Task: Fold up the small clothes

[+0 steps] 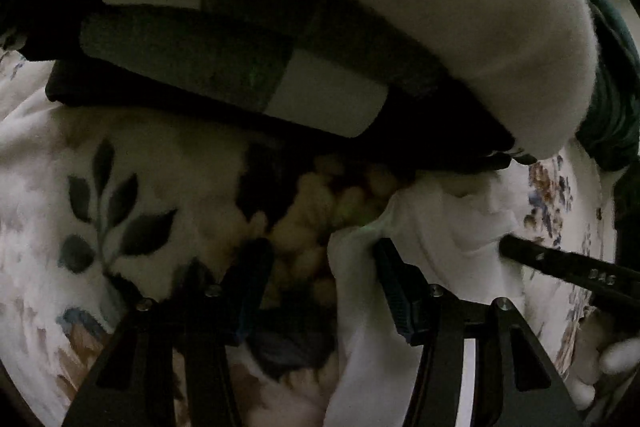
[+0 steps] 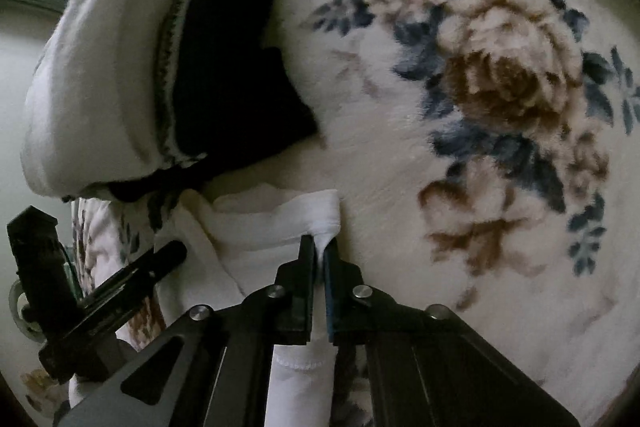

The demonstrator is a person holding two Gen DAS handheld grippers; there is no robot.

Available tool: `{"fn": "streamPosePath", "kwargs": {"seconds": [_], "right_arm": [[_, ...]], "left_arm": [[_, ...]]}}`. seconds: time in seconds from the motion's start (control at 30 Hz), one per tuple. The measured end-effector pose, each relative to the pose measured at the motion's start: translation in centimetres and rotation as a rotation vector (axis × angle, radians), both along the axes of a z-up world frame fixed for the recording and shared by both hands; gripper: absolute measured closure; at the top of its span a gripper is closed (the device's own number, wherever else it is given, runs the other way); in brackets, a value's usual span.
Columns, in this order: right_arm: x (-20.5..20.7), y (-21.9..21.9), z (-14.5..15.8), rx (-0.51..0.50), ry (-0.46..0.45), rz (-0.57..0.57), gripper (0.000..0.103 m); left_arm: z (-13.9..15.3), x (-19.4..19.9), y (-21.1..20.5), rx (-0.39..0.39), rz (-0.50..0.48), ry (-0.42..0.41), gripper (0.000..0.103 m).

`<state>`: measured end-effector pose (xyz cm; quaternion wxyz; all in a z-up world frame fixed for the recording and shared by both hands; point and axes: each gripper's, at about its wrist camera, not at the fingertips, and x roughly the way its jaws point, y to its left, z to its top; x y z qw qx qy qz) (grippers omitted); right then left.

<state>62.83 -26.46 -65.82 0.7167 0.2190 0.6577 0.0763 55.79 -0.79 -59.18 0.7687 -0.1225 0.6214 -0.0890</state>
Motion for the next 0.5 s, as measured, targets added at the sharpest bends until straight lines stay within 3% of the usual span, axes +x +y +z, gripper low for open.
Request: {"fn": "streamPosePath", "kwargs": {"seconds": [0.1,0.13,0.17,0.2,0.3,0.4,0.5], "right_arm": [[-0.5,-0.2,0.1,0.038,0.051,-0.008,0.091],[-1.3,-0.6,0.6,0.055,0.051,-0.014,0.079],[-2.6,-1.2,1.6,0.074,0.048,-0.027,0.062],[-4.2,-1.8,2.6,0.087,0.044,-0.034,0.056],[-10.2,-2.8,5.5,0.12,0.059,-0.053,0.054],[-17.9,-2.8,7.9,0.102,0.083,-0.083,0.052],[-27.0,-2.2,9.4,0.067,0.138,-0.145,0.052]], "left_arm": [[1.9,-1.5,1.2,-0.057,0.008,-0.01,0.052],[2.7,-2.5,1.7,-0.084,0.007,-0.021,0.052],[3.9,-4.0,2.4,-0.106,0.001,-0.038,0.052],[4.8,-5.4,3.0,-0.123,-0.008,-0.047,0.052],[8.2,-11.4,5.1,-0.204,-0.038,-0.057,0.052],[10.2,-17.9,7.3,-0.26,-0.061,-0.007,0.049],[10.7,-25.7,9.8,-0.23,-0.077,0.074,0.048]]}}
